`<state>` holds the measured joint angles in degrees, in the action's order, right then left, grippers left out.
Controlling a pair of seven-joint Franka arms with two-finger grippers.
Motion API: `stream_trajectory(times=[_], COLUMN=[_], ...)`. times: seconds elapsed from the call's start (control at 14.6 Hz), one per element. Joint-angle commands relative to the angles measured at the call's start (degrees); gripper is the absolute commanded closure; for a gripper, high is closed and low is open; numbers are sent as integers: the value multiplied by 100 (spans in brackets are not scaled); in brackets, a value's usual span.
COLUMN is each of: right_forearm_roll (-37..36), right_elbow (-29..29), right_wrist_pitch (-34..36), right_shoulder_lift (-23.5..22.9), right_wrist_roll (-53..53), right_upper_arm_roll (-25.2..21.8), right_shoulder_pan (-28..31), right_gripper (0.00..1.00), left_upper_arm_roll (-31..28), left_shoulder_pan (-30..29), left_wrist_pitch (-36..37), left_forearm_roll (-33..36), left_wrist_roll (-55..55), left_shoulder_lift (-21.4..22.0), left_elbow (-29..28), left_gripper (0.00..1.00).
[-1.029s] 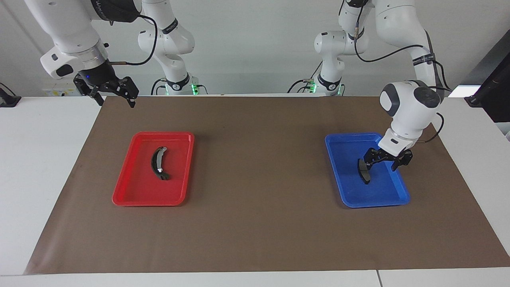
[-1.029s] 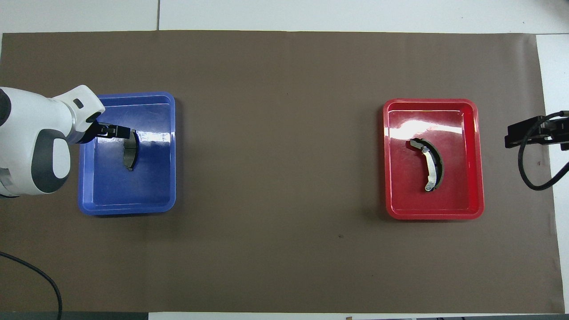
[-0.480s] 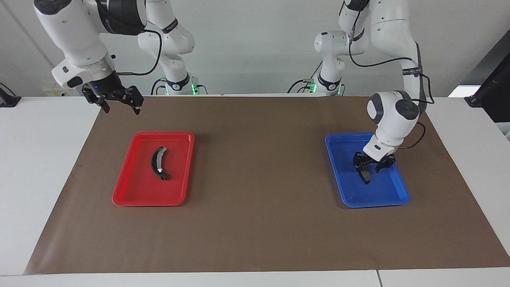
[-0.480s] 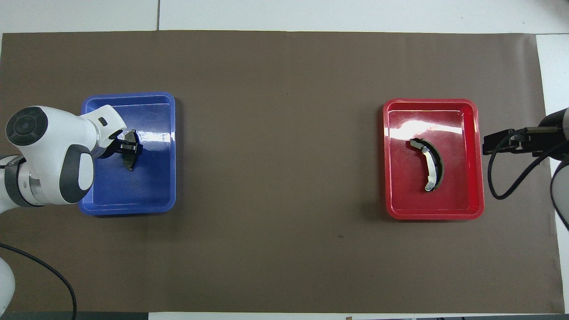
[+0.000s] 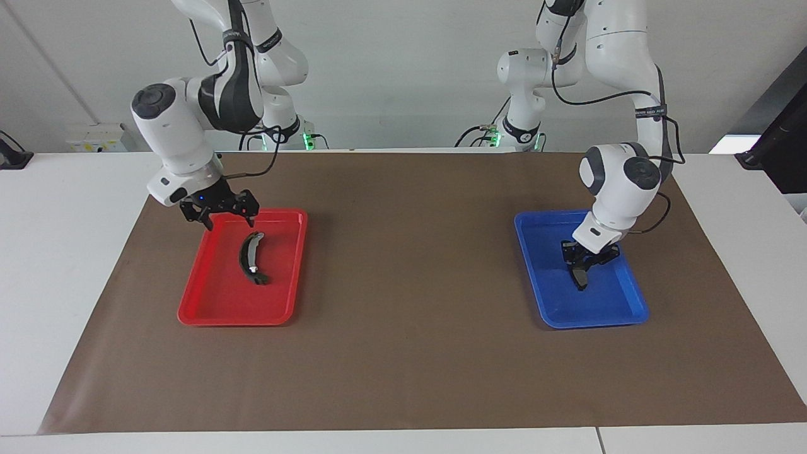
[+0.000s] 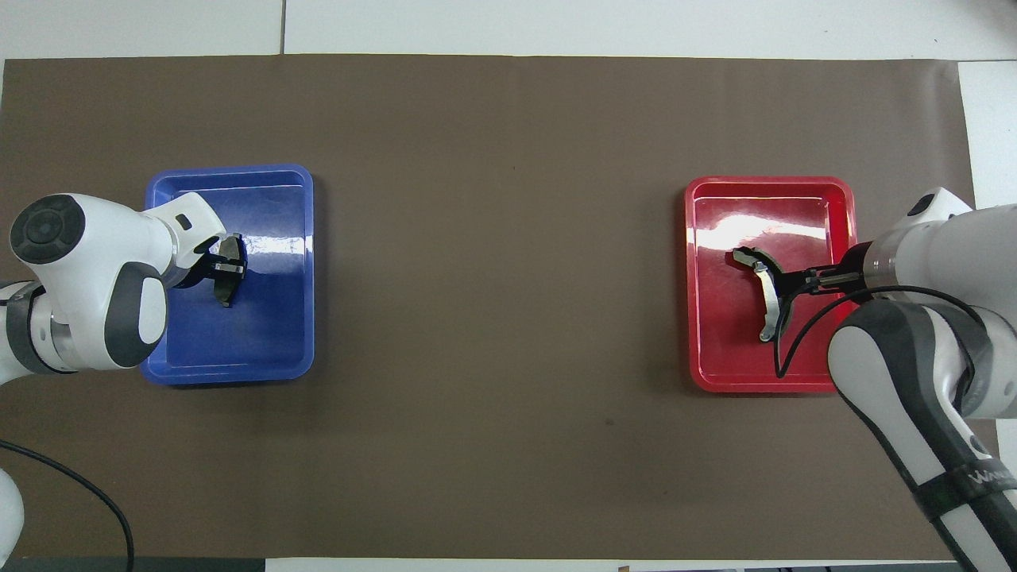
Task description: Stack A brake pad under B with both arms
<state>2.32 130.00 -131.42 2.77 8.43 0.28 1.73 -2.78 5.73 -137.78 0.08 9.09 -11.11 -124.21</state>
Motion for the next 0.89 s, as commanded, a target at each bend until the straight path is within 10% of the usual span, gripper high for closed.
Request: stream_trajectory(times=[0.0, 0.55, 0.82], right_forearm_roll=[155, 155, 155], right_elbow=[508, 526, 517], right_wrist_pitch=[-909, -1624, -1598], right_shoulder_lift=[-188, -928, -928], right_wrist_roll=[404, 677, 783], right_upper_arm_roll=[34, 34, 34], right_shoulder_pan=[47, 56, 56], right_gripper=[0, 0, 6], left_upper_arm_roll=[-12, -12, -21], left_shoulder_pan=[225, 2430, 3346], left_wrist_pitch=[627, 349, 331], left_forearm_roll=[36, 36, 27], left_wrist_roll=[-318, -2997, -4438], left_shoulder_lift=[398, 267, -618], left_elbow=[185, 468, 1353], left_gripper=[94, 92, 90])
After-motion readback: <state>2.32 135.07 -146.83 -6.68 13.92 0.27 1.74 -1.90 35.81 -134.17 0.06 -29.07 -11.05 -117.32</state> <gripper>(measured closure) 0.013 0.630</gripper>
